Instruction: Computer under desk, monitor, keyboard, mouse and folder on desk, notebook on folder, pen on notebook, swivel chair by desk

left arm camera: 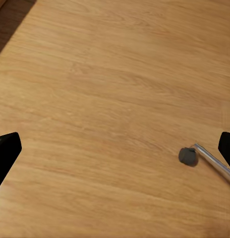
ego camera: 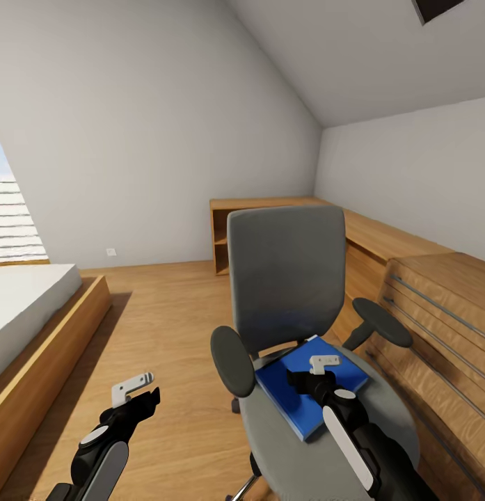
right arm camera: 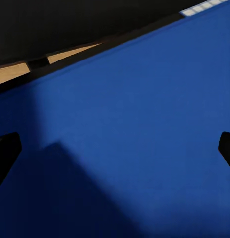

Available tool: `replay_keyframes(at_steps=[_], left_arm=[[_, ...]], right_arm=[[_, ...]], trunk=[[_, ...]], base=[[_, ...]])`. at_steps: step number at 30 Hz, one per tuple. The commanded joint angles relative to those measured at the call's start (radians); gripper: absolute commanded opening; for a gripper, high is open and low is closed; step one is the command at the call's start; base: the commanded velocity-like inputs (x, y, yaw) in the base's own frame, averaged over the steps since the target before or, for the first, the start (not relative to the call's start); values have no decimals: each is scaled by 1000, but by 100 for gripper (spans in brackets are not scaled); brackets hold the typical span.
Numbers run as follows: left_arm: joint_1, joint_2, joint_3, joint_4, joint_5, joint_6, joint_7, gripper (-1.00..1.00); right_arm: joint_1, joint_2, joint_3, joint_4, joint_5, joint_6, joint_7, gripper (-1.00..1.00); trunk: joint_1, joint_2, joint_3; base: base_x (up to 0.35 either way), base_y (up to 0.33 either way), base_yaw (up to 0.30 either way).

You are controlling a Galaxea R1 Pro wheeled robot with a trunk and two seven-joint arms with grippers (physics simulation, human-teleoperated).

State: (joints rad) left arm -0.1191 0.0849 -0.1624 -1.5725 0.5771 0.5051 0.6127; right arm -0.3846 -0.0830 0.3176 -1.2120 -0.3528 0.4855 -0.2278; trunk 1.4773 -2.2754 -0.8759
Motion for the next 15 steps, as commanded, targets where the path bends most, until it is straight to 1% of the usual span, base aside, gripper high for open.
replay_keyframes(at_steps=[1, 9, 13, 15], left_arm=[[-1, 1, -3, -1, 9, 1, 10, 100], [-1, 1, -3, -1, 9, 1, 10, 100], [-1, 1, -8, -1, 9, 1, 10, 100], [-1, 1, -10, -1, 9, 1, 10, 100]], right_arm=[[0, -1, 3, 6, -17, 2, -10, 100], [0, -1, 3, 6, -17, 2, -10, 100], [0, -1, 3, 6, -17, 2, -10, 100], [0, -1, 3, 6, -17, 2, -10, 100]], trunk=[[4, -8, -4], [4, -8, -4], [19, -36, -17], [19, -36, -17]], base=[[0, 0, 0], [0, 0, 0], [0, 0, 0], [0, 0, 0]])
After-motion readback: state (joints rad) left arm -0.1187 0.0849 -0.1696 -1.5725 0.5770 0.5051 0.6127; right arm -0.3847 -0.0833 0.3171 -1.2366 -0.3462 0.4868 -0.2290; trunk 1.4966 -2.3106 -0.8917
